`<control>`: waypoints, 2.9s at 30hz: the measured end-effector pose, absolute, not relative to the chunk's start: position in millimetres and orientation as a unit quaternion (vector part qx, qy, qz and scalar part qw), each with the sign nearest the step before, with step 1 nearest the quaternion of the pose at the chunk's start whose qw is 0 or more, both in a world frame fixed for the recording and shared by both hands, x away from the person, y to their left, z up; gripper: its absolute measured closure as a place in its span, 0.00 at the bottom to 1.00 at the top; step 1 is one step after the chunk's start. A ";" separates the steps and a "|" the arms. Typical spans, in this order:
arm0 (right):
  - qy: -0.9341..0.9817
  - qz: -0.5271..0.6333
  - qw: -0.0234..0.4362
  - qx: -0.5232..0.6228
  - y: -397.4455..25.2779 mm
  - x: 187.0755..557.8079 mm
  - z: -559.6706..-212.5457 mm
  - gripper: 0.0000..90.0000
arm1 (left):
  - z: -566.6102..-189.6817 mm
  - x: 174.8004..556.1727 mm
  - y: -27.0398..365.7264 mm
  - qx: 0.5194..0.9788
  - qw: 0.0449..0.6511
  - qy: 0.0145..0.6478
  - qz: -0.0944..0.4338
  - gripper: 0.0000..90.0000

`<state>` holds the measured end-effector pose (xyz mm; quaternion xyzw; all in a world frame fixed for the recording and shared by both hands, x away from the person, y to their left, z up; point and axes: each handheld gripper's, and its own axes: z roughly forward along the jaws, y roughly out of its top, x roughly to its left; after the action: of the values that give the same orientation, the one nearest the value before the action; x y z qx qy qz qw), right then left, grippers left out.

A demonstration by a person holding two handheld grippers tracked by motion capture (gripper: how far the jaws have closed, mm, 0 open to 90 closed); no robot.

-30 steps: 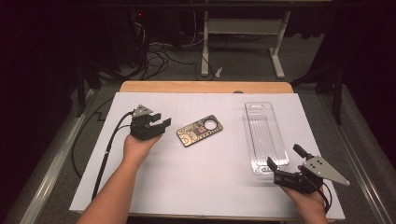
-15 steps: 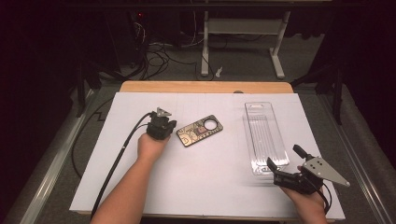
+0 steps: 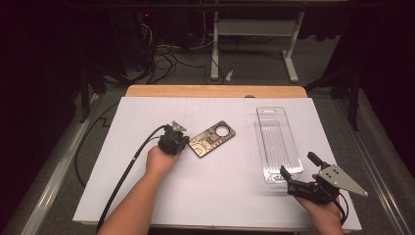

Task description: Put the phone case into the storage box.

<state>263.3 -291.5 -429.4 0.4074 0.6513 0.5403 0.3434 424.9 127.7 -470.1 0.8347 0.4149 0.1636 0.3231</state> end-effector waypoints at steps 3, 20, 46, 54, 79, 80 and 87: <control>0.650 0.542 0.343 0.407 -291.3 262.7 -428.8 0.01 | -469.7 418.5 123.6 0.841 0.326 0.402 0.158 1.00; 0.652 0.541 0.343 0.407 -290.8 261.7 -429.3 0.01 | -449.4 371.8 146.7 0.813 0.401 0.394 0.150 1.00; 0.655 0.539 0.340 0.406 -291.0 264.3 -431.5 0.01 | -440.4 344.5 172.2 0.781 0.454 0.397 0.164 0.42; 0.655 0.538 0.342 0.406 -291.8 263.6 -430.9 0.01 | -439.3 345.2 173.0 0.776 0.459 0.402 0.160 0.23; 0.653 0.540 0.343 0.406 -293.7 263.0 -430.0 0.01 | -418.3 366.1 144.9 0.785 0.446 0.402 0.152 0.01; 0.652 0.540 0.343 0.407 -293.9 263.0 -429.9 0.01 | -417.2 368.4 143.8 0.784 0.447 0.403 0.149 0.01; 0.650 0.542 0.342 0.408 -294.6 262.7 -429.6 0.01 | -410.3 394.3 120.7 0.802 0.419 0.404 0.131 0.00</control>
<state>262.7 -294.6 -429.6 0.4082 0.6503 0.5415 0.3423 394.3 120.7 -410.3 0.8025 0.4045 0.1312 0.4186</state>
